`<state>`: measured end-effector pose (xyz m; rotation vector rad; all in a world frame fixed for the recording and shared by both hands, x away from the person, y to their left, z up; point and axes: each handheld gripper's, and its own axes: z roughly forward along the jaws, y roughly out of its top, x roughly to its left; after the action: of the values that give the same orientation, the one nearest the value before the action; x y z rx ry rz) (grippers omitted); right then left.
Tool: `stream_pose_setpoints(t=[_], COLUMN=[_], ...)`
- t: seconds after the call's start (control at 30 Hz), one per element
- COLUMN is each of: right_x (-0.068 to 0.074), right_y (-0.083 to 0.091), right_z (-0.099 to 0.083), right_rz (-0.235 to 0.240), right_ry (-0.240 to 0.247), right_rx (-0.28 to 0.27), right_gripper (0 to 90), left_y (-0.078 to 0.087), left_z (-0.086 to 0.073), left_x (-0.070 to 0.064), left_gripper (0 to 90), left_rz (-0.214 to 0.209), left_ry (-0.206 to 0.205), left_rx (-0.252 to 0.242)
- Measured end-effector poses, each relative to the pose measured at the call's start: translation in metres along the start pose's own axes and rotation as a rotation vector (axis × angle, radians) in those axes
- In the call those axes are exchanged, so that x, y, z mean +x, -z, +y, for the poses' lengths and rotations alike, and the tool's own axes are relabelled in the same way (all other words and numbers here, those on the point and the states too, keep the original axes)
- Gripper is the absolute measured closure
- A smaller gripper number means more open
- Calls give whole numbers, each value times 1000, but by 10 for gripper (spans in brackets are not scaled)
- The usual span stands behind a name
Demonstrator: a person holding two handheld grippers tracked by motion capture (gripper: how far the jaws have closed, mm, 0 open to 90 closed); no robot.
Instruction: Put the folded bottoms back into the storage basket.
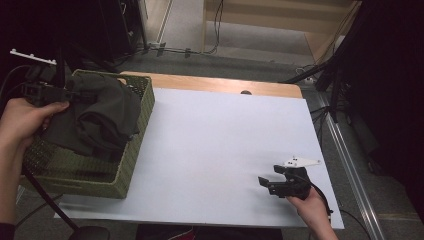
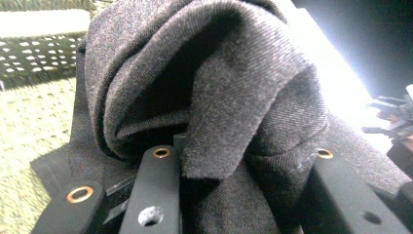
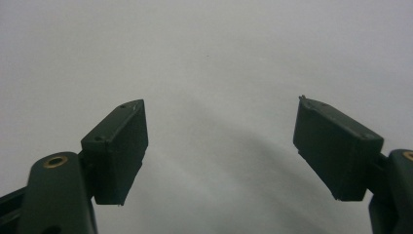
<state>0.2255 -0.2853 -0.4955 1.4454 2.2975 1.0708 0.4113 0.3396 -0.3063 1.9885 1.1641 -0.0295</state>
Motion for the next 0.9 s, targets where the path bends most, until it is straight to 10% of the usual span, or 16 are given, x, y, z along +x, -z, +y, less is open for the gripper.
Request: stream_pose_setpoints(t=[0.3, 0.47, 0.7, 0.9], right_x=[0, 0, 0, 0], right_y=[0, 0, 0, -1], right_z=[0, 0, 0, 0], right_rz=[3, 2, 3, 6], right_ry=[0, 2, 4, 5], right_rx=[0, 4, 4, 5], right_gripper=[190, 190, 191, 190], left_y=[-19, -46, -60, -53], left_z=[2, 1, 4, 15], left_x=[23, 26, 33, 14], left_gripper=[645, 640, 636, 661], left_rz=[63, 151, 112, -4], left_ry=[-16, -99, -57, -49], left_rx=[40, 141, 130, 68])
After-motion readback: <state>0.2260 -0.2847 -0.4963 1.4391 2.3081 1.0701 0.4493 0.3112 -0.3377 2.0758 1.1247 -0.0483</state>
